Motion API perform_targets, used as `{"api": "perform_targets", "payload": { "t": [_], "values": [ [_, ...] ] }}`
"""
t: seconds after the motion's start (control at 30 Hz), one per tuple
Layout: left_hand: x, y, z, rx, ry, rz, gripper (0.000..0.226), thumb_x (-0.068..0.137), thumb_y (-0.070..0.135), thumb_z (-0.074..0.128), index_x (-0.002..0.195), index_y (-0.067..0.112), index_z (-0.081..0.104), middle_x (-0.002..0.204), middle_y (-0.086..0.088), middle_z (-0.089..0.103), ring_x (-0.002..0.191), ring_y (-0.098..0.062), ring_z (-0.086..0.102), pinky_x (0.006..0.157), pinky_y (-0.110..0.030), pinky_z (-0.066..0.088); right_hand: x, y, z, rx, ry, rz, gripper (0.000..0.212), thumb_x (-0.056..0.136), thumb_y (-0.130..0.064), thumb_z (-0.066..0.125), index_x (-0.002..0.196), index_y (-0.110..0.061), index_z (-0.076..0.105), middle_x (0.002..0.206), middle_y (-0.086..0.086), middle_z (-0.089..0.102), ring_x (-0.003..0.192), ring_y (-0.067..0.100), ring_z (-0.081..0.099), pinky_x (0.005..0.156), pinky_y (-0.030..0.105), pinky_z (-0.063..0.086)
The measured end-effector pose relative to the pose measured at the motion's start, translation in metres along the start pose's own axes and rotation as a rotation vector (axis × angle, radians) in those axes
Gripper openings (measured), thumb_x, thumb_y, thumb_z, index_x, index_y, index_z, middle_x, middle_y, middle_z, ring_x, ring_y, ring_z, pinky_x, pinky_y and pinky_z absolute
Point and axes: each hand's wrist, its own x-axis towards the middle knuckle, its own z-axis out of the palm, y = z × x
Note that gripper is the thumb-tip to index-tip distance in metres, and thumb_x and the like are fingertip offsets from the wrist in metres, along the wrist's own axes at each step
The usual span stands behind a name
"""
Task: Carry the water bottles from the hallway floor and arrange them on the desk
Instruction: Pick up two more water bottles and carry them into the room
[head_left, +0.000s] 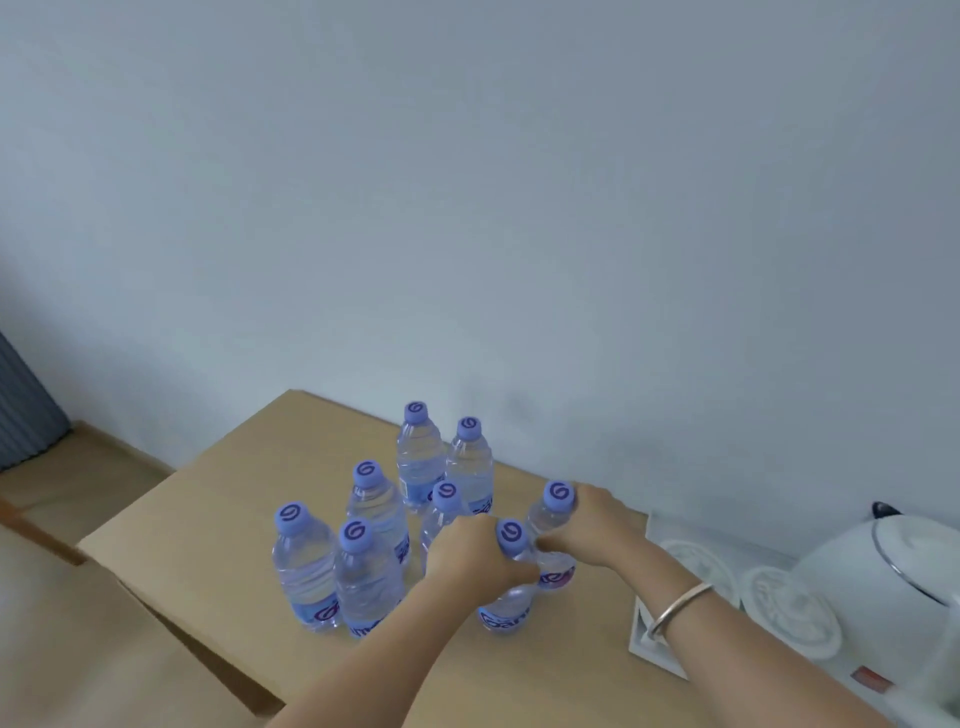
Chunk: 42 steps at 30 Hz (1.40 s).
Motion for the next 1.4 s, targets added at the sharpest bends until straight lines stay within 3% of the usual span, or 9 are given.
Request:
{"api": "perform_targets", "payload": {
  "t": [0.2, 0.4, 0.6, 0.7, 0.77, 0.83, 0.97, 1.03, 1.4],
  "values": [
    [0.016, 0.008, 0.003, 0.035, -0.042, -0.045, 0.033, 0.064, 0.051, 0.058, 0.062, 0.021, 0.047, 0.056, 0.008, 0.045, 0.049, -0.008, 0.043, 0.043, -0.021, 0.033, 0.007, 0.011, 0.002, -0.020, -0.045, 0.056, 0.034, 0.060, -0.039, 0.063, 0.086, -0.018, 0.068, 0.081, 0.000, 0.070, 0.075, 0.017, 0.066, 0.062, 0.026, 0.050],
    [0.012, 0.012, -0.003, 0.032, 0.042, -0.032, 0.063, 0.061, 0.079, 0.054, 0.057, 0.020, 0.033, 0.050, 0.009, 0.039, 0.046, -0.008, 0.038, 0.043, -0.022, 0.027, 0.005, 0.013, -0.010, 0.001, -0.183, -0.038, 0.022, 0.074, -0.032, 0.065, 0.091, -0.018, 0.067, 0.094, 0.003, 0.069, 0.092, 0.023, 0.064, 0.082, 0.037, 0.051],
    [0.013, 0.027, -0.027, 0.150, 0.219, 0.055, 0.050, 0.072, 0.065, 0.054, 0.062, 0.019, 0.036, 0.055, 0.007, 0.042, 0.051, -0.009, 0.040, 0.045, -0.023, 0.026, -0.016, 0.014, -0.011, 0.040, -0.157, -0.028, 0.035, 0.080, -0.026, 0.063, 0.114, -0.022, 0.061, 0.111, -0.002, 0.065, 0.100, 0.018, 0.061, 0.089, 0.034, 0.050],
    [0.016, 0.047, -0.036, 0.208, 0.240, 0.129, 0.038, 0.078, 0.055, 0.052, 0.080, 0.017, 0.051, 0.070, 0.003, 0.055, 0.062, -0.014, 0.048, 0.049, -0.024, 0.030, -0.029, 0.019, -0.012, 0.058, -0.108, -0.020, 0.006, 0.081, -0.018, 0.057, 0.084, -0.019, 0.062, 0.081, -0.003, 0.062, 0.074, 0.015, 0.058, 0.071, 0.030, 0.047],
    [0.014, 0.063, -0.039, 0.246, 0.266, 0.187, 0.034, 0.080, 0.048, 0.049, 0.088, 0.016, 0.053, 0.068, 0.004, 0.050, 0.063, -0.016, 0.047, 0.050, -0.024, 0.031, -0.039, 0.020, -0.017, 0.098, -0.074, -0.011, 0.020, 0.083, -0.014, 0.056, 0.068, -0.027, 0.049, 0.068, -0.011, 0.051, 0.061, 0.007, 0.046, 0.061, 0.019, 0.038],
    [0.010, 0.075, -0.038, 0.273, 0.274, 0.252, 0.034, 0.082, 0.048, 0.049, 0.092, 0.016, 0.053, 0.071, 0.004, 0.050, 0.067, -0.018, 0.048, 0.055, -0.026, 0.034, -0.047, 0.024, -0.023, 0.088, -0.040, 0.005, 0.008, 0.088, -0.017, 0.052, 0.088, -0.025, 0.055, 0.080, -0.010, 0.051, 0.069, 0.007, 0.045, 0.066, 0.021, 0.036],
    [0.001, 0.093, -0.029, 0.276, 0.255, 0.358, 0.028, 0.080, 0.045, 0.051, 0.085, 0.017, 0.049, 0.067, 0.005, 0.047, 0.069, -0.020, 0.050, 0.056, -0.027, 0.033, -0.061, 0.031, -0.039, 0.044, 0.074, 0.142, 0.046, 0.088, -0.028, 0.050, 0.130, -0.011, 0.045, 0.113, 0.003, 0.056, 0.100, 0.019, 0.054, 0.082, 0.027, 0.041],
    [-0.006, 0.101, -0.021, 0.259, 0.240, 0.383, 0.025, 0.078, 0.042, 0.051, 0.085, 0.018, 0.049, 0.071, 0.004, 0.051, 0.069, -0.021, 0.050, 0.057, -0.027, 0.034, -0.074, 0.033, -0.046, 0.028, 0.129, 0.171, 0.048, 0.087, -0.031, 0.050, 0.132, -0.016, 0.044, 0.125, 0.003, 0.055, 0.109, 0.019, 0.054, 0.086, 0.027, 0.042],
    [-0.086, 0.154, 0.053, 0.309, 0.029, 0.620, 0.033, 0.082, 0.045, 0.049, 0.099, 0.018, 0.057, 0.095, 0.002, 0.064, 0.082, -0.018, 0.055, 0.062, -0.027, 0.035, -0.223, 0.088, -0.054, 0.087, 0.344, 0.405, 0.048, 0.087, -0.036, 0.056, 0.129, -0.015, 0.048, 0.122, 0.002, 0.056, 0.103, 0.018, 0.056, 0.085, 0.029, 0.046]
  ]
}}
